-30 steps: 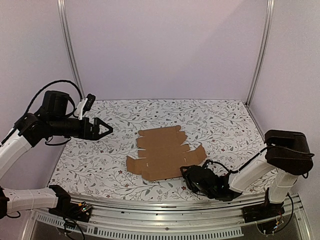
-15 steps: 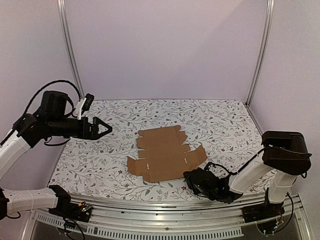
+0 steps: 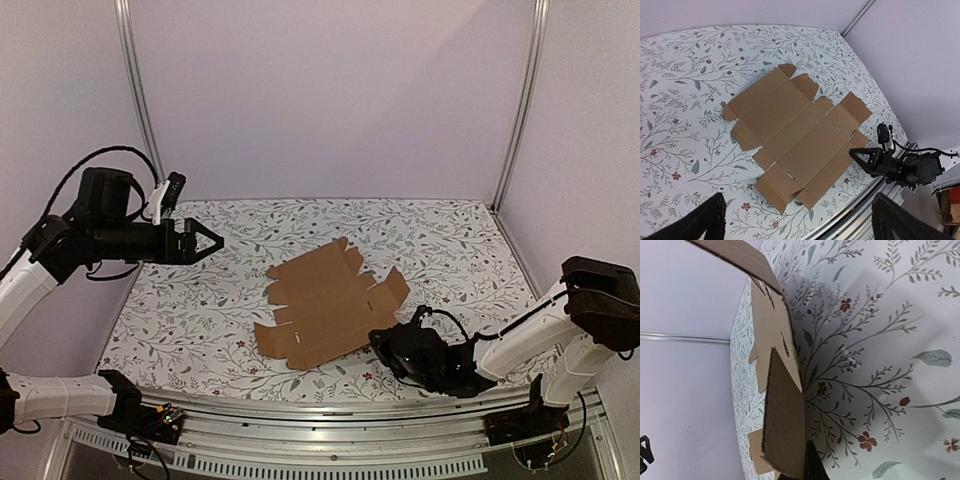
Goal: Fold the paper box
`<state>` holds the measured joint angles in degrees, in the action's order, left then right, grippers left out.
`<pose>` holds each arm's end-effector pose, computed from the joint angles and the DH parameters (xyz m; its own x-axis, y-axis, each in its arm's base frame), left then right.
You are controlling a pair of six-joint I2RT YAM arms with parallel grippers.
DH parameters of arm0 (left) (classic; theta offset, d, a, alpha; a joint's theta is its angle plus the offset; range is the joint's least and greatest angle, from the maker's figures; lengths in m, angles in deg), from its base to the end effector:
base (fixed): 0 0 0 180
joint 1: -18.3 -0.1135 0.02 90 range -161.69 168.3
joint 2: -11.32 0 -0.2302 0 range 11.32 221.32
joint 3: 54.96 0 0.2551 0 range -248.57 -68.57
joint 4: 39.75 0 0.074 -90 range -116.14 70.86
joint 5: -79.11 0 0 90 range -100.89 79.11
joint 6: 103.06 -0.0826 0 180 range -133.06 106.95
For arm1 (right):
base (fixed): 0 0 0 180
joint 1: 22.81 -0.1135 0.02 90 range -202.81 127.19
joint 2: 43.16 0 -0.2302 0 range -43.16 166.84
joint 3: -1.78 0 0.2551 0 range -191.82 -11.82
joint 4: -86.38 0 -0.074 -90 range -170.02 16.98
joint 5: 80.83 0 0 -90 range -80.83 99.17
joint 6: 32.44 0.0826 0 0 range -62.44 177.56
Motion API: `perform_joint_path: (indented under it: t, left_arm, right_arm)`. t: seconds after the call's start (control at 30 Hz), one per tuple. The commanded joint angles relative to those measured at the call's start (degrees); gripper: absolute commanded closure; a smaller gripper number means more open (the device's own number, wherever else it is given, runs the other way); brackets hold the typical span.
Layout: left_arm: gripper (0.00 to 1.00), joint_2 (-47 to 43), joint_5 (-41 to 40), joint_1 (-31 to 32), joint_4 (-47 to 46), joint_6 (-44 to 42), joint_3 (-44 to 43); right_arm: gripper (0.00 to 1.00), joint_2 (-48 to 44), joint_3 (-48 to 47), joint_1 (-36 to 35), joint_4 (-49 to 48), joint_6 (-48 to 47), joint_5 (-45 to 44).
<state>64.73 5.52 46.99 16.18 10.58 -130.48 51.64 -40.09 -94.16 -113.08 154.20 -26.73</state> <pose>0.2050 -0.1388 0.3091 -0.7145 -0.0475 -0.6980 0.4147 0.7748 -0.4772 0.1452 0.2788 0.0616 -0.5866 0.7781 -0.2248 0.2458 0.4355 0.8660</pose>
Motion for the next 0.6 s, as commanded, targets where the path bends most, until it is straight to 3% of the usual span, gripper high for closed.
perform_joint_path:
  t: [0.0,0.27,0.57]
  left_arm:
    - [0.00,1.95,-2.65,-0.29,2.25,-2.12,-5.01]
    - [0.00,6.09,-5.16,-0.35,4.81,-6.21,-14.88]
    - [0.00,10.53,-0.34,-0.34,7.98,-10.13,-24.85]
  right_arm:
    - [1.00,-6.28,-4.16,2.64,8.64,-11.93,3.02]
    - [1.00,-14.99,-17.95,11.39,31.65,-33.07,18.66]
    - [1.00,-16.86,-37.72,21.48,58.65,-58.87,38.09]
